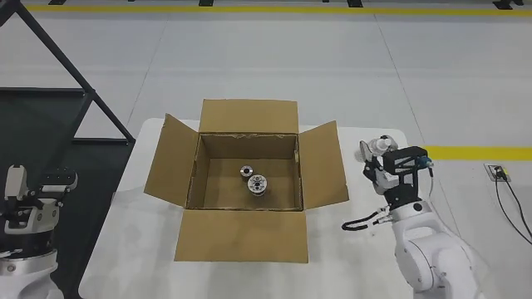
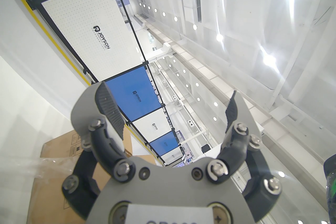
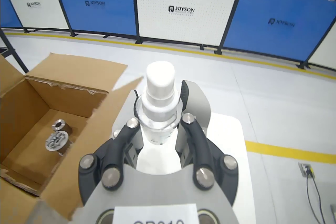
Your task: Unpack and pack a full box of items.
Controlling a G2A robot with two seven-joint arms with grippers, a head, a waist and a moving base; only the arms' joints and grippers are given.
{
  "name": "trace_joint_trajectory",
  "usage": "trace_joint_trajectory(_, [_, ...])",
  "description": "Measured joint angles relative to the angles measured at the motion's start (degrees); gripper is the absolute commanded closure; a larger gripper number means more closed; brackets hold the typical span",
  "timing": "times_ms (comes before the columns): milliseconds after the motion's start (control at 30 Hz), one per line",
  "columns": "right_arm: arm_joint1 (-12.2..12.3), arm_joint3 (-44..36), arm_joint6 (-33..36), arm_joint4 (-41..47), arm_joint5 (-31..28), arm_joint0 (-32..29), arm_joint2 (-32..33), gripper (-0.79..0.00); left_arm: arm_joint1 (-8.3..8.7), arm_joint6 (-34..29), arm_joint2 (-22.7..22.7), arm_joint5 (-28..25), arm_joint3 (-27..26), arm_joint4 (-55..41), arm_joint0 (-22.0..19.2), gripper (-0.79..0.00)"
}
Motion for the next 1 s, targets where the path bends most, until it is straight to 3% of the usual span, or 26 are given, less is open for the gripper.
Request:
trace_joint_trajectory(167, [-0.41, -3.77, 4.08, -5.26, -1.81, 4.02, -7.03, 0.000, 0.00, 0.00, 0.00, 0.00, 0.00, 0.00, 0.00, -0.785])
trace_joint_trajectory(333, [-1.36, -0.26, 9.32, -6.26, -5.15, 11.38, -15.07, 0.000, 0.00, 0.00, 0.00, 0.00, 0.00, 0.00, 0.00, -0.785])
trace_joint_trajectory(567, [-3.60, 11.82, 13.77, -0.88, -8.77, 23.02, -24.51, 0.000, 0.00, 0.00, 0.00, 0.00, 0.00, 0.00, 0.00, -0.785])
trace_joint_trajectory(1000, [-8.10, 34.18, 14.78, 8.67, -9.19, 34.98, -34.29, 0.000, 0.00, 0.00, 0.00, 0.00, 0.00, 0.00, 0.00, -0.785])
